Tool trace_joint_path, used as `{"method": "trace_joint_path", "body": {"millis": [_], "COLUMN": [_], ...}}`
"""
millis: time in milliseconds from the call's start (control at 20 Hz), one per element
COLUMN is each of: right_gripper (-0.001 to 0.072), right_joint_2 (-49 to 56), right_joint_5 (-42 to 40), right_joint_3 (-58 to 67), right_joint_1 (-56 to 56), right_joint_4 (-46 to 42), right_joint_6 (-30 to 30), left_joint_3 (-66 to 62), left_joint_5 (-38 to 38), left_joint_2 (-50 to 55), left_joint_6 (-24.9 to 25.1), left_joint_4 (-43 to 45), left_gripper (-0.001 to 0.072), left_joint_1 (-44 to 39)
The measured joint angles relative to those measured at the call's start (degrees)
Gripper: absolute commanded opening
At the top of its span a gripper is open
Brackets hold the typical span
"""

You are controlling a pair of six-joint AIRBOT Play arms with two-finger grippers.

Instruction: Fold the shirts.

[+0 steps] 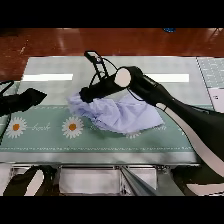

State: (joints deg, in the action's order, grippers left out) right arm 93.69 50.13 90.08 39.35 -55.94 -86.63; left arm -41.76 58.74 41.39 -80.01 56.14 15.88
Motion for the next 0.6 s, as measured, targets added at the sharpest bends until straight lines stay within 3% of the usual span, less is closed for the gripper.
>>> {"method": "trace_joint_path", "body": {"millis": [150,350,600], "right_gripper": [0.041,0.041,0.0405], "right_joint_2": [-3.8,-14.05,-27.39], "right_joint_5": [5.07,14.43,18.29], "right_joint_3": [2.86,0.87,-18.03], "right_joint_1": [-10.08,-28.68,-47.3], "right_joint_4": [0.2,-8.66,-13.9], "right_joint_6": [-0.04,-3.54,-5.16], "left_joint_3": [0.07,2.12,5.01], "left_joint_5": [4.48,9.16,3.23], "left_joint_2": [-0.02,0.39,6.19], "left_joint_6": [1.51,2.45,3.39], "left_joint_4": [-0.02,-1.68,-6.25], "left_gripper": [0.0507,0.0507,0.0507], "left_joint_1": [0.0,0.0,0.0]}}
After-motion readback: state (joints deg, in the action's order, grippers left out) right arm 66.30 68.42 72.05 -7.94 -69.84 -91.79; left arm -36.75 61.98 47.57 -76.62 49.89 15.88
